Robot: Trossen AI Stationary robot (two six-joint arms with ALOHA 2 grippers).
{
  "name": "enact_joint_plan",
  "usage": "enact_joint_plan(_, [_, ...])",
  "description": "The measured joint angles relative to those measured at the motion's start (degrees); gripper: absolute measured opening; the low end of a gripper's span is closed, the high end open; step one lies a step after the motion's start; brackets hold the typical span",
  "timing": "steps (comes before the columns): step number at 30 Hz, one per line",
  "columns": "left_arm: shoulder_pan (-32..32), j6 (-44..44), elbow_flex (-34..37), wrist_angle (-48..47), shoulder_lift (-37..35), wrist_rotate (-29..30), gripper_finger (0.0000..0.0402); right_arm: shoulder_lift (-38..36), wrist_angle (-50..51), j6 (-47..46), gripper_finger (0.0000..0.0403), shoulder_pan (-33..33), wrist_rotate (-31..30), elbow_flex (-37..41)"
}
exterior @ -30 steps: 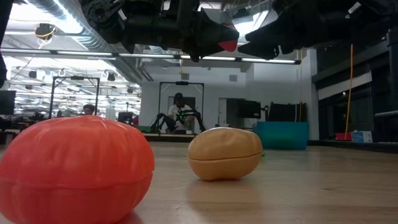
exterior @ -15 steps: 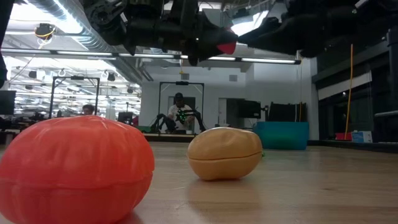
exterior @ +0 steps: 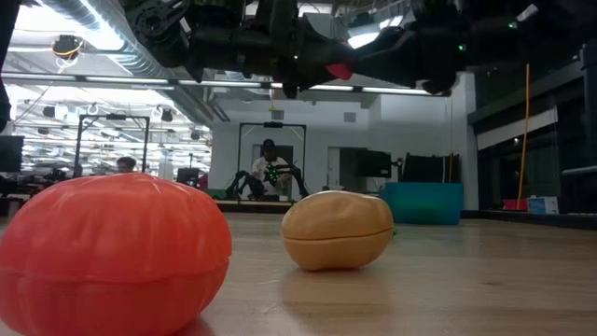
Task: Pick and placing Produce into tupperware
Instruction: Put the red strawberry into the blue bin
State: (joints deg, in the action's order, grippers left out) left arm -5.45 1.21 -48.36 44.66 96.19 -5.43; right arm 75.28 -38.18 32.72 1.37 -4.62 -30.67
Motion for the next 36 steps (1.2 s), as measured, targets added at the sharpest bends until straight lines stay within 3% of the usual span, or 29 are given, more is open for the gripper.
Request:
enact_joint_plan(11, [0.15, 0.12, 0.00, -0.36, 0.02, -1.55, 0.0178, 5.25, 0.45, -0.69, 0.0355, -0.02, -0.16, -4.81])
enact_joint_plan(18, [0.22, -0.26, 0.00, -0.51, 0.08, -1.53, 0.0175, 4.92, 0.85, -0.69, 0.0352, 0.00, -0.87, -4.86])
enact_joint_plan(31, [0.17, 0.15, 0.02, -0.76, 0.08, -1.65, 0.0172, 4.88, 1.06, -0.08, 0.0265, 0.07, -2.82, -4.80])
enact_joint_plan(36, [0.20, 0.26, 0.02, -0.74, 0.05, -1.79, 0.0170, 4.88, 1.06, -0.10, 0.0264, 0.07, -2.85, -4.80])
